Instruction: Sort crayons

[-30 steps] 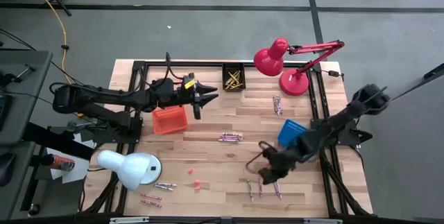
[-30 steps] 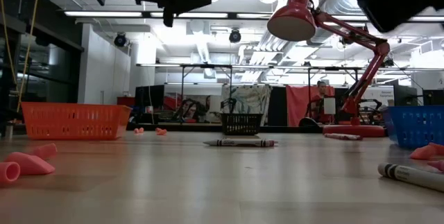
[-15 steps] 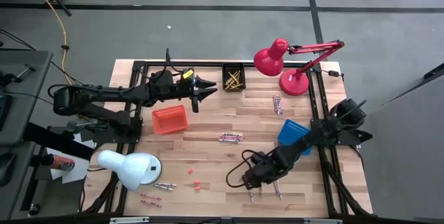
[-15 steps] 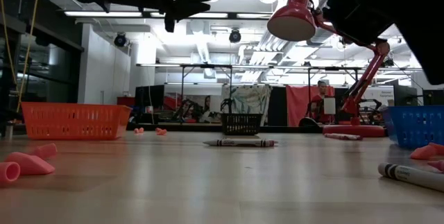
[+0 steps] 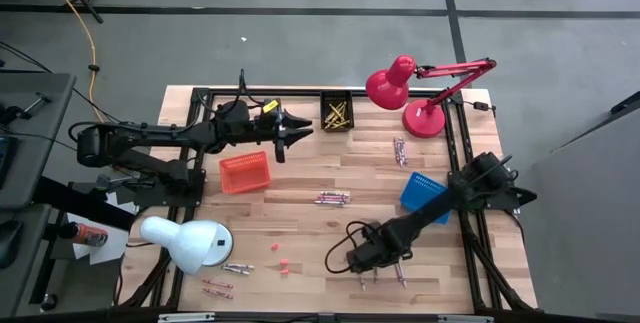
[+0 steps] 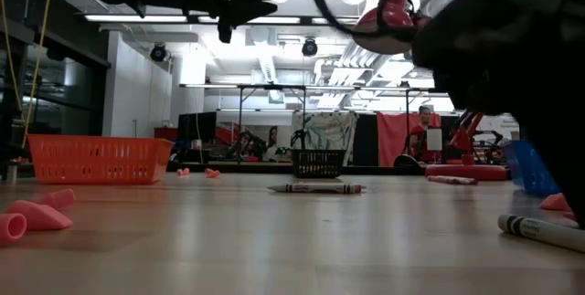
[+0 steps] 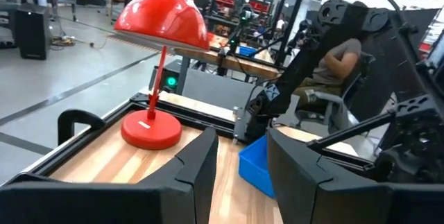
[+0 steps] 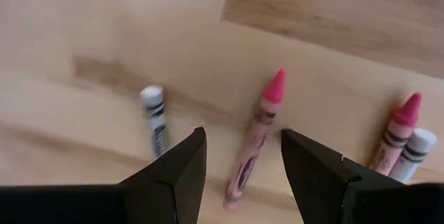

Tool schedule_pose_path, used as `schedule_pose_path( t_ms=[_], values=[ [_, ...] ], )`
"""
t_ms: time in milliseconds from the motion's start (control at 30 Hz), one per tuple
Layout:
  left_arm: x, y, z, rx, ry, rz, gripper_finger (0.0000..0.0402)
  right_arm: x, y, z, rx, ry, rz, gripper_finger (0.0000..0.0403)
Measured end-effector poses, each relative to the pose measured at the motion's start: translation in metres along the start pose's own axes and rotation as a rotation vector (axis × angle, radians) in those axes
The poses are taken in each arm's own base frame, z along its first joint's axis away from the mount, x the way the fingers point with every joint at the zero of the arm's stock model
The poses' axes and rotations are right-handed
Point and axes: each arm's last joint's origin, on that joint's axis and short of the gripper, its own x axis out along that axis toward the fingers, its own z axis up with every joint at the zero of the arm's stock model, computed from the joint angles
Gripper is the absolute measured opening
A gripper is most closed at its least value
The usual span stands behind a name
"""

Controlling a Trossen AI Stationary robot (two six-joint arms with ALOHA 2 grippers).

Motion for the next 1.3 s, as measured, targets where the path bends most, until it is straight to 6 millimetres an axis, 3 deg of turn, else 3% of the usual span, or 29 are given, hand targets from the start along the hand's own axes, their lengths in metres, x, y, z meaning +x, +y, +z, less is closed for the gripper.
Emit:
schedule_pose_path(
  t_ms=[233, 500, 700, 833, 1000, 1133, 1300],
  values=[
    [0.0, 0.0, 0.0, 0.0, -0.001, -0.001, 0.0111, 0.015, -0.002, 0.003, 0.045, -0.009, -0.064, 0.0163],
    [-0.003, 0.008, 0.005, 0.003, -0.023, 0.029, 0.0111, 0.015, -0.01, 0.005, -0.068, -0.032, -0.147, 0.0017],
    [-0.007, 0.015, 0.011, -0.003, -0.043, 0.058, 0.0111, 0.006, -0.01, 0.004, -0.212, -0.025, -0.114, 0.0008],
    [-0.012, 0.016, 0.017, 0.001, -0.069, 0.064, 0.0111, -0.022, -0.021, 0.006, -0.349, -0.124, -0.135, 0.0004],
    [-0.017, 0.017, 0.023, 0.007, -0.099, 0.07, 0.0111, -0.088, -0.035, 0.013, -0.557, -0.312, -0.077, 0.0002],
    [-0.019, 0.016, 0.025, 0.008, -0.111, 0.071, 0.0111, -0.14, -0.052, 0.028, -0.606, -0.498, 0.007, 0.0002],
    [-0.019, 0.013, 0.026, -0.059, -0.12, 0.056, 0.0111, -0.169, -0.081, 0.046, -0.662, -0.631, 0.125, 0.0001]
  ],
)
